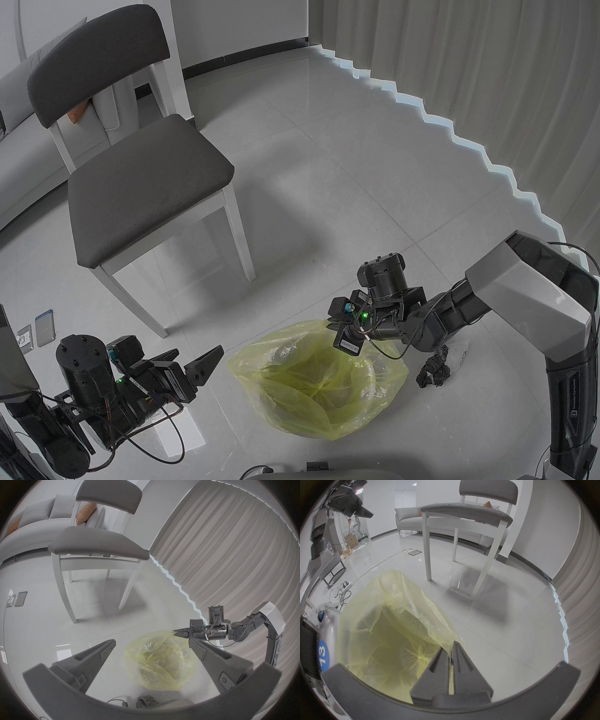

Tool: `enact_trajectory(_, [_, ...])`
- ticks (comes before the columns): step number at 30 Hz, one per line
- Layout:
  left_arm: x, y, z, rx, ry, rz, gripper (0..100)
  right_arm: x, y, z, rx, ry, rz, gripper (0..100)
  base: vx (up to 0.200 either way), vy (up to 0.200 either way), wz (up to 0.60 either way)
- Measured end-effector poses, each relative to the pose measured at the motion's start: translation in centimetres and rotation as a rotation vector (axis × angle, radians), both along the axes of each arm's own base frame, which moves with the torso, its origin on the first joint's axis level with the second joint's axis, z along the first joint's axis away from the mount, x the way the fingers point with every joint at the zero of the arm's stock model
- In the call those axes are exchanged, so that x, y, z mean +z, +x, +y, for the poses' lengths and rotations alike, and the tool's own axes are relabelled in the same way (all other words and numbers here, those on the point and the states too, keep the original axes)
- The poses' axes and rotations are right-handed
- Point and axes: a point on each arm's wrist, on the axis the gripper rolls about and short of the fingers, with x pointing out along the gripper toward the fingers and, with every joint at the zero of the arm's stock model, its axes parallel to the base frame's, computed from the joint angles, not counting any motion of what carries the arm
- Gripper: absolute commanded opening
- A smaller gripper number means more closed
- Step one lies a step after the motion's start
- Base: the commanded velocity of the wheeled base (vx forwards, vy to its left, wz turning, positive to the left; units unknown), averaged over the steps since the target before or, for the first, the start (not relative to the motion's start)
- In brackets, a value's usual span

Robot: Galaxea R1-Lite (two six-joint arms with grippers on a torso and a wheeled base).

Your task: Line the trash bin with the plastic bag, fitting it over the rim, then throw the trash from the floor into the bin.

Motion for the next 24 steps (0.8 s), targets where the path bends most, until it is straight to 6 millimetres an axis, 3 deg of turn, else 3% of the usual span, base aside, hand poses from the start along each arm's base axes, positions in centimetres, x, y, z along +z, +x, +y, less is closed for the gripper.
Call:
enact_trajectory(10, [-0.3, -0.1, -0.3, -0.004, -0.003, 0.015, 100, -1.6, 1.4, -0.5, -0.031, -0.009, 0.013, 0, 0.000, 0.000, 0.00])
enact_trajectory(11, [-0.2, -0.1, -0.3, -0.004, -0.004, 0.015, 100, -1.6, 1.4, -0.5, -0.032, -0.009, 0.013, 100, 0.000, 0.000, 0.00])
enact_trajectory(17, [-0.3, -0.1, -0.4, 0.006, -0.002, 0.015, 100, -1.5, 1.6, -0.6, -0.035, 0.001, -0.003, 100, 0.000, 0.000, 0.00])
enact_trajectory(24, [-0.3, -0.1, -0.3, 0.013, -0.011, 0.021, 100, 0.7, 1.6, -1.6, -0.055, 0.029, -0.040, 100, 0.000, 0.000, 0.00])
